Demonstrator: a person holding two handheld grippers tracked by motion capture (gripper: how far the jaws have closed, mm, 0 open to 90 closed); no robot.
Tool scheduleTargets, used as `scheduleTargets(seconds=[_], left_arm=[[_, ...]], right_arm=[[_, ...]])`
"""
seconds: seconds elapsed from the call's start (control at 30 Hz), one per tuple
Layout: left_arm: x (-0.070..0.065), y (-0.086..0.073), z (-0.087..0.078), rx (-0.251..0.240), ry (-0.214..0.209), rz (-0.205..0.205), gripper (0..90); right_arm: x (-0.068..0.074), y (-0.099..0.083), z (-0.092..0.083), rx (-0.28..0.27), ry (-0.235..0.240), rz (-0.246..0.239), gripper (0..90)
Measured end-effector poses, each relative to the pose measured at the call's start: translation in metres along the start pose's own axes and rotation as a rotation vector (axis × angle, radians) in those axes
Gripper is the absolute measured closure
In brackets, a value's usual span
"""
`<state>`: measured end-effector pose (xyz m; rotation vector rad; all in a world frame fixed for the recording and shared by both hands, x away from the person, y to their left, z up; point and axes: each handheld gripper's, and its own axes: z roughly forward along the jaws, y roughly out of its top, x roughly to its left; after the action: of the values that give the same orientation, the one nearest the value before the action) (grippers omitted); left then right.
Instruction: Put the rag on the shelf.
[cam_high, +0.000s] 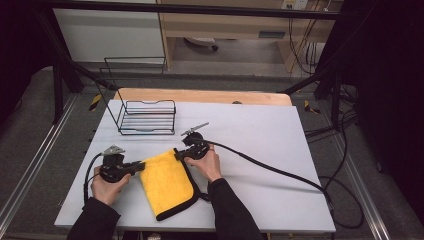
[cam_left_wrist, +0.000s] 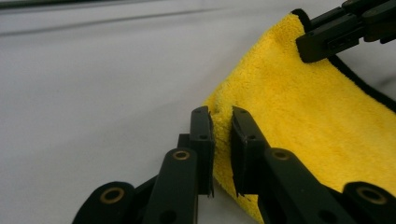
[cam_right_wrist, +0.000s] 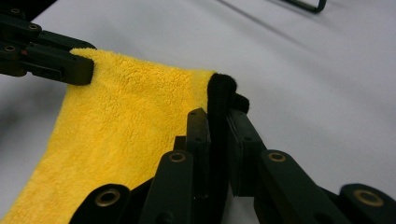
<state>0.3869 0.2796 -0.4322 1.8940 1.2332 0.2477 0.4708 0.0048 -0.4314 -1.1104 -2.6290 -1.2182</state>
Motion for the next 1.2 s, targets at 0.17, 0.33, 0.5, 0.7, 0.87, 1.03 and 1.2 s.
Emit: scheduleTargets(seconds=[0.17,0.33,0.5,0.7,0.87,1.03,1.2], left_arm=[[-0.011,0.007,-0.013,-0.054,-0.009,0.036,80.3],[-0.021,0.015,-0.022,-0.089,-0.005,0.075,80.3],[-0.027,0.021,-0.029,-0.108,-0.004,0.095,80.3],[-0.032,0.029,-0.042,-0.146,-0.002,0.127,80.3],[-0.038,0.04,-0.053,-0.188,-0.002,0.161,80.3],[-0.045,0.051,-0.062,-0.223,-0.001,0.192,80.4],[-0.05,0.06,-0.07,-0.252,0.002,0.217,80.4]], right_arm=[[0.011,0.003,-0.019,-0.043,-0.016,-0.034,81.3],[0.022,0.004,-0.037,-0.087,-0.036,-0.068,81.4],[0.031,0.005,-0.053,-0.127,-0.05,-0.084,81.5],[0.04,0.005,-0.068,-0.194,-0.065,-0.115,81.7],[0.047,0.006,-0.083,-0.249,-0.064,-0.124,81.9],[0.052,0.009,-0.098,-0.313,-0.073,-0.136,82.0],[0.055,0.011,-0.109,-0.366,-0.079,-0.14,82.2]])
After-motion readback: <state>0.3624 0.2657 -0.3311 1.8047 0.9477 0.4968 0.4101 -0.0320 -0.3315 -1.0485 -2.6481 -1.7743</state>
